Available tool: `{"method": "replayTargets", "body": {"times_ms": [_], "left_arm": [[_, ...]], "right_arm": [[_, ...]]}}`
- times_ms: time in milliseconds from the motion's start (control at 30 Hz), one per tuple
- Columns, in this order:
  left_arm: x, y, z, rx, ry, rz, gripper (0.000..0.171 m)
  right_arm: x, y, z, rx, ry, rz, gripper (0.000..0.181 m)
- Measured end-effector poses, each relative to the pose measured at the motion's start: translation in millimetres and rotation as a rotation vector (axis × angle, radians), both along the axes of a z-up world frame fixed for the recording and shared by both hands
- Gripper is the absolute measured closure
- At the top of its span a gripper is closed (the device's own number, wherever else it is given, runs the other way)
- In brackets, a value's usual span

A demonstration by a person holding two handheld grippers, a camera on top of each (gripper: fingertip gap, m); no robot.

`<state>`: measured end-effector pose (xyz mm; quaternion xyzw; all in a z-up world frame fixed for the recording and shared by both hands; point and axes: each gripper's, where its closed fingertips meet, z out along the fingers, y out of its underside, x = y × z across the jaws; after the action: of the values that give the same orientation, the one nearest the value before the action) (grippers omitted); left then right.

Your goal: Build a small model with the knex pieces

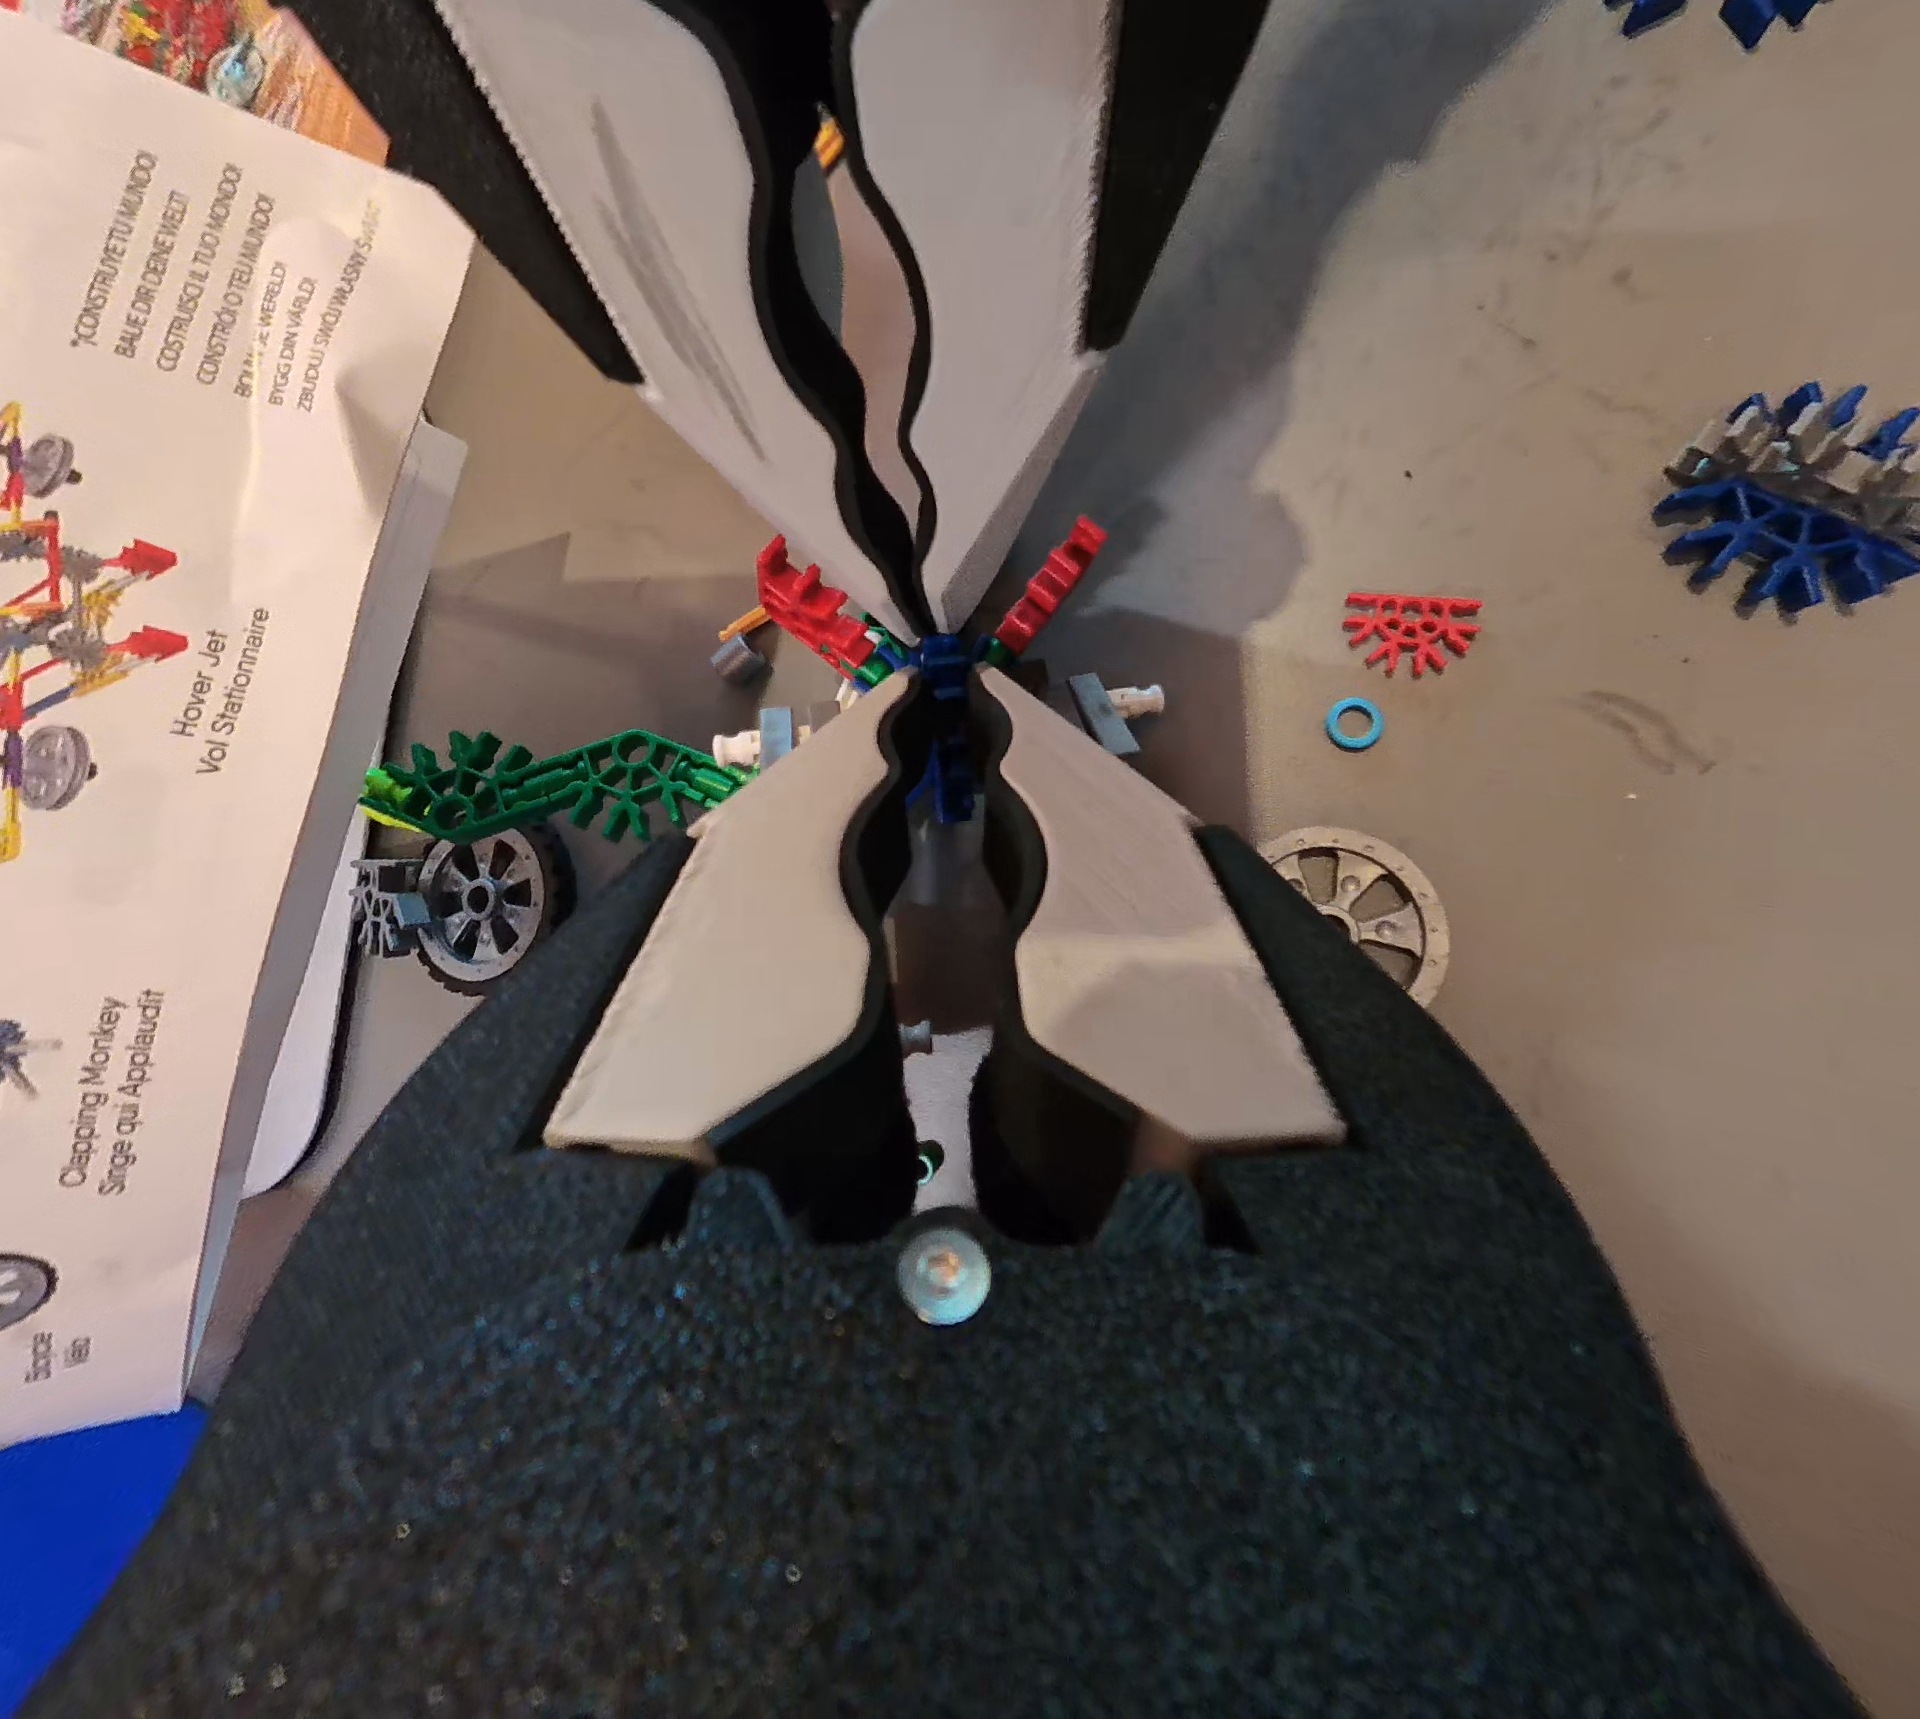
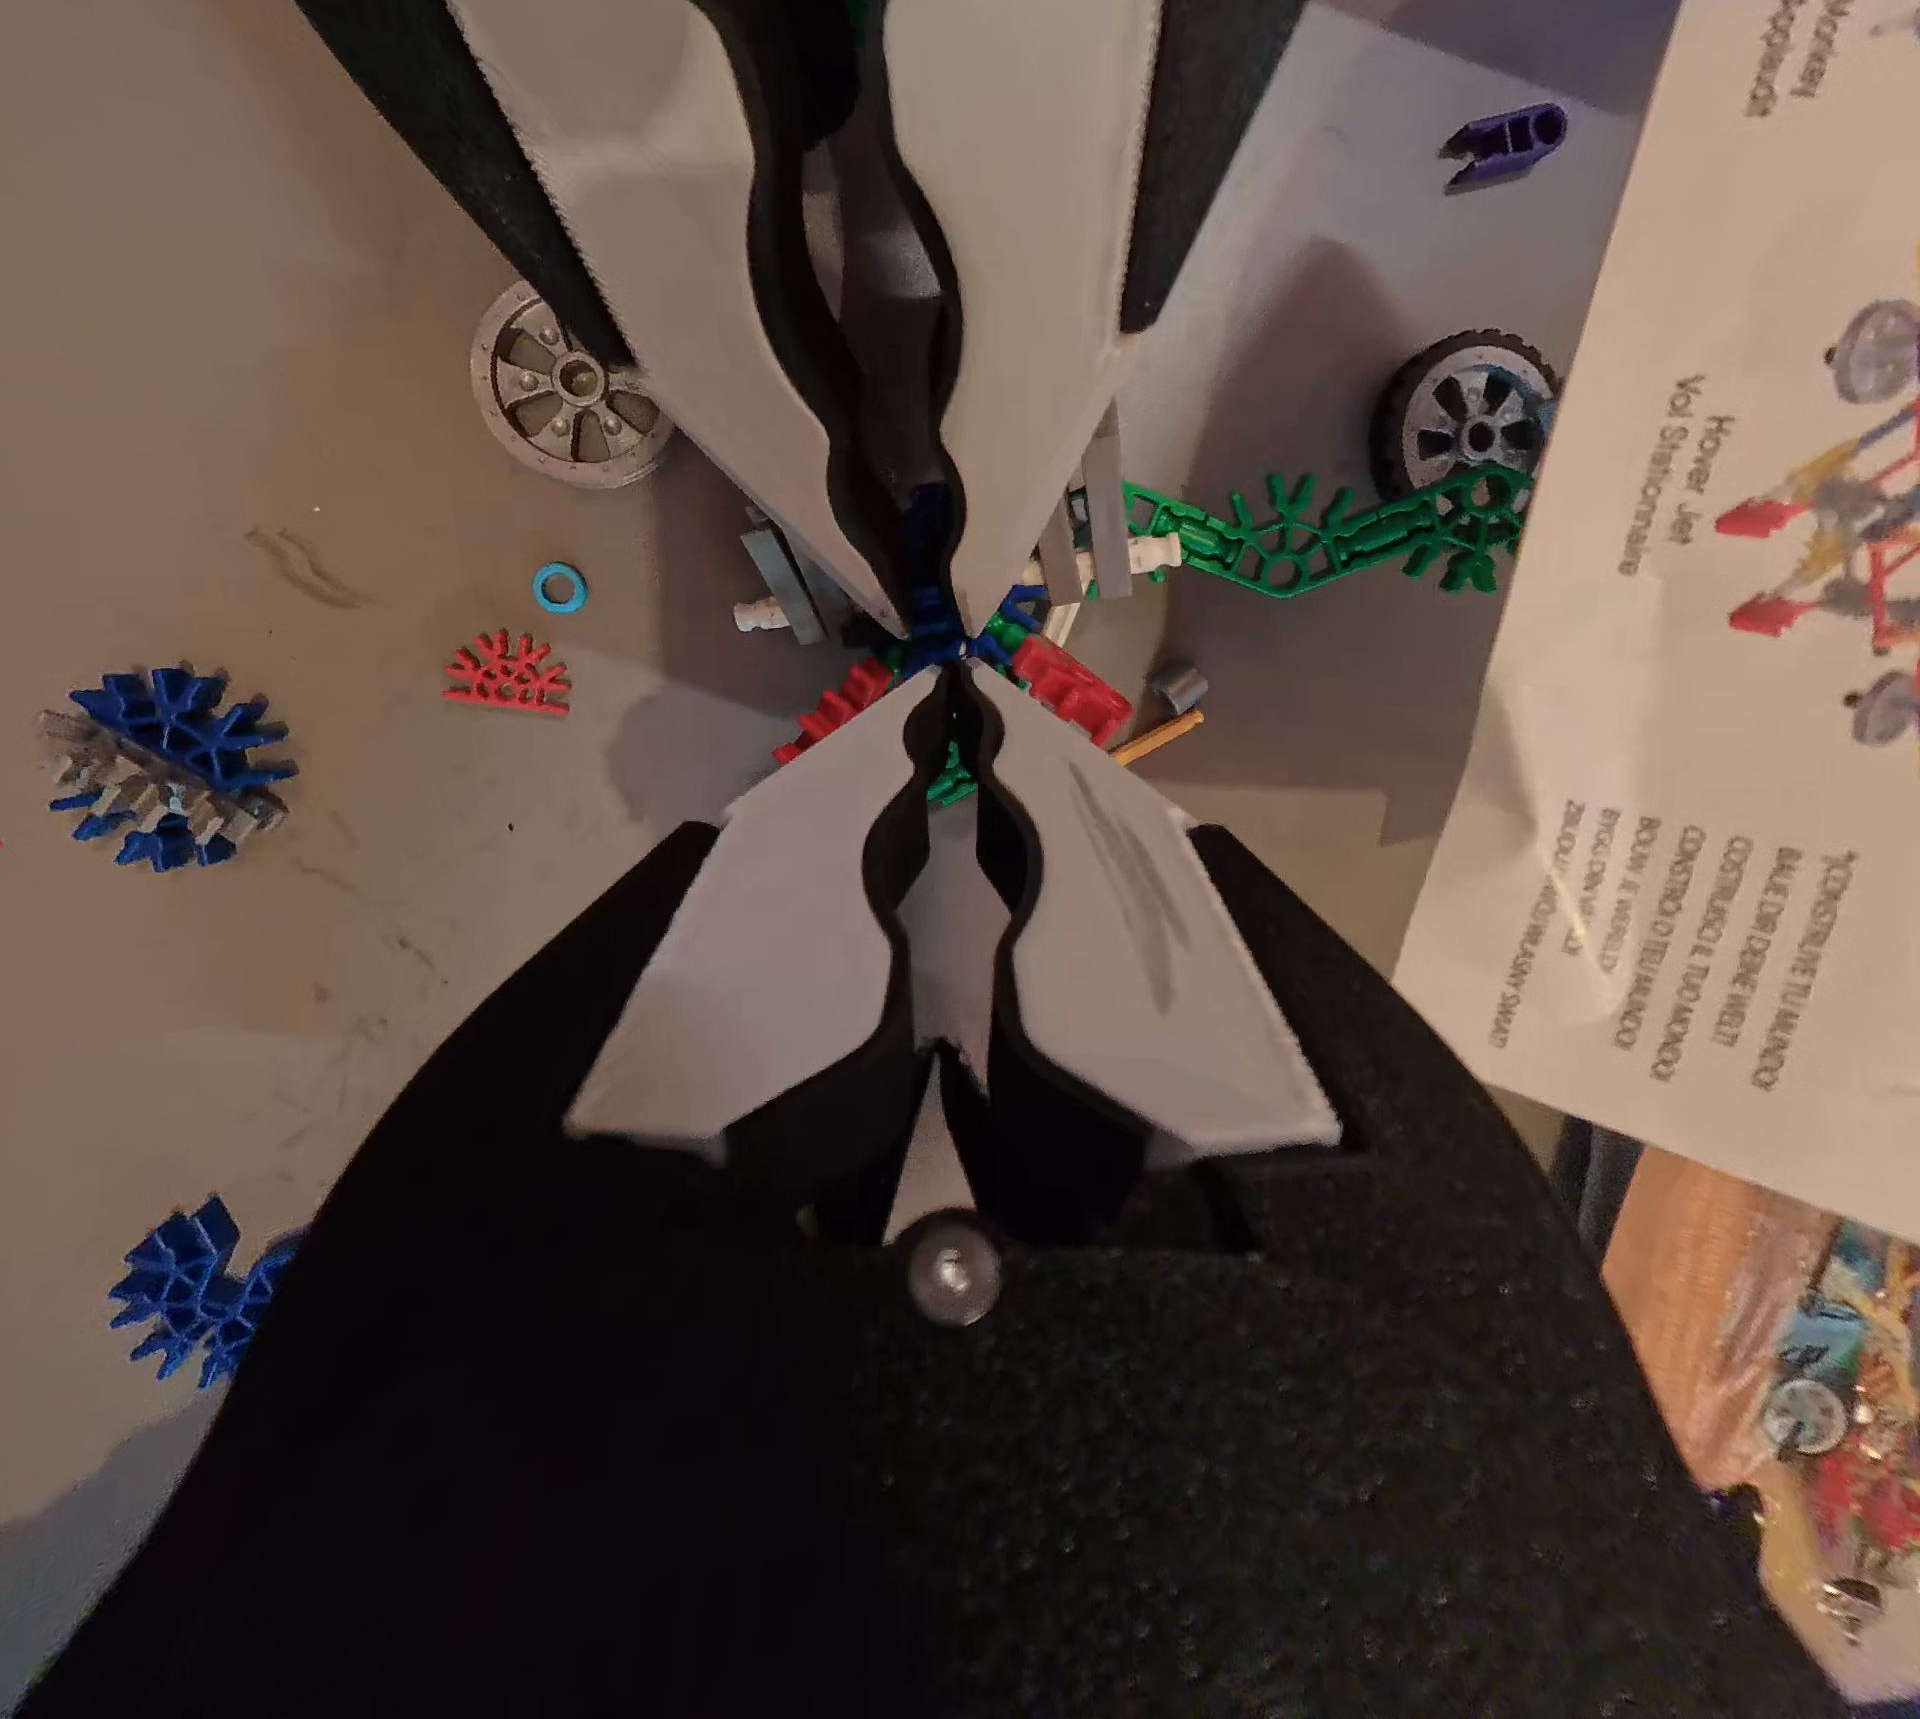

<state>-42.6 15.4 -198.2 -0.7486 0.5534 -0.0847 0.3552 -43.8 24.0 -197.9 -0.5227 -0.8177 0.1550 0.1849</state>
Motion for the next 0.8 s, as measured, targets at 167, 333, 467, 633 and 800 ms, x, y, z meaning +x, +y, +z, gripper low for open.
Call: {"method": "replayTargets", "body": {"times_ms": [167, 333, 467, 633, 800], "left_arm": [[-0.2, 0.3, 0.6, -0.001, -0.031, 0.021, 0.167], [0.0, 0.5, 1.1, -0.003, -0.054, 0.029, 0.166], [0.0, 0.5, 1.5, -0.002, -0.07, 0.031, 0.166], [0.2, 0.9, 1.9, -0.001, -0.088, 0.036, 0.167], [-0.5, 1.3, 2.1, -0.001, -0.095, 0.044, 0.166]], "right_arm": [[-0.4, 0.0, 0.6, -0.189, 0.096, -0.136, 0.181], [-0.8, -0.1, 1.1, -0.307, 0.166, -0.246, 0.181], [-1.7, -0.3, 1.9, -0.43, 0.21, -0.33, 0.181], [-2.1, 0.1, 1.4, -0.435, 0.22, -0.377, 0.181], [-2.8, 0.9, 0.2, -0.333, 0.152, -0.365, 0.181]]}}
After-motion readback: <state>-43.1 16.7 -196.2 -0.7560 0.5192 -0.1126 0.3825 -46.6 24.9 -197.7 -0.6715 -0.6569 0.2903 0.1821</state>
